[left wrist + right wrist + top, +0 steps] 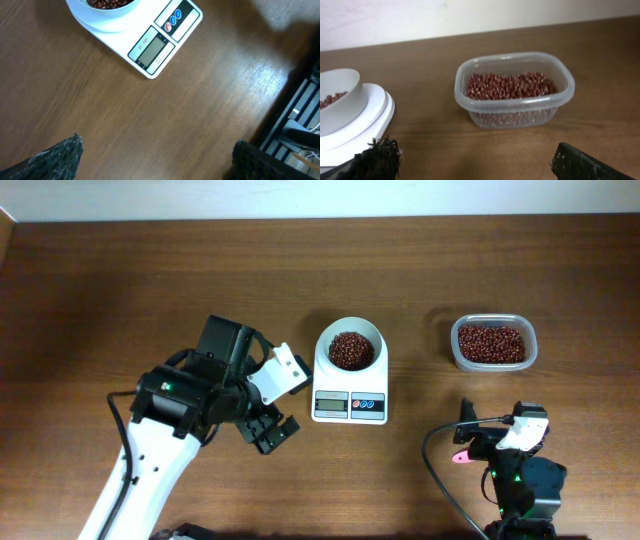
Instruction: Scoop and weigh 50g on scale
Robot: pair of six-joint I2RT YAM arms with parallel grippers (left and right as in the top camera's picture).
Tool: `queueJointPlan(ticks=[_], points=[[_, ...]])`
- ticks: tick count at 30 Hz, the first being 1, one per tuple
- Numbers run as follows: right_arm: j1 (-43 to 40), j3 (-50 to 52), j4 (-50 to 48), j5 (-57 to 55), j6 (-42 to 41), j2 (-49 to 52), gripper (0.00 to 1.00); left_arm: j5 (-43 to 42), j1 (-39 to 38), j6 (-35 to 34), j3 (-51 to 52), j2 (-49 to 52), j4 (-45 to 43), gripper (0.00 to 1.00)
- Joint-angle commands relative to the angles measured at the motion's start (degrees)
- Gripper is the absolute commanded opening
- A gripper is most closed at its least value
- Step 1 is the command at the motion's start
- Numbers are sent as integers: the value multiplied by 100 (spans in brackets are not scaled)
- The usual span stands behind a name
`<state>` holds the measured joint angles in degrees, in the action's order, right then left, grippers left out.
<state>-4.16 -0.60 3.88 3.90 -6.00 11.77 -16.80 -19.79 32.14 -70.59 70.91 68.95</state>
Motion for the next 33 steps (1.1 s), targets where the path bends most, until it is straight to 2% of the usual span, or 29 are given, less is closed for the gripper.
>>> queueJointPlan(ticks=[1, 33], points=[[39, 28, 44, -72, -46, 208, 99, 651, 20, 92, 7, -39, -9, 99], [39, 28, 44, -72, -46, 323, 99, 675, 20, 92, 7, -162, -9, 99]])
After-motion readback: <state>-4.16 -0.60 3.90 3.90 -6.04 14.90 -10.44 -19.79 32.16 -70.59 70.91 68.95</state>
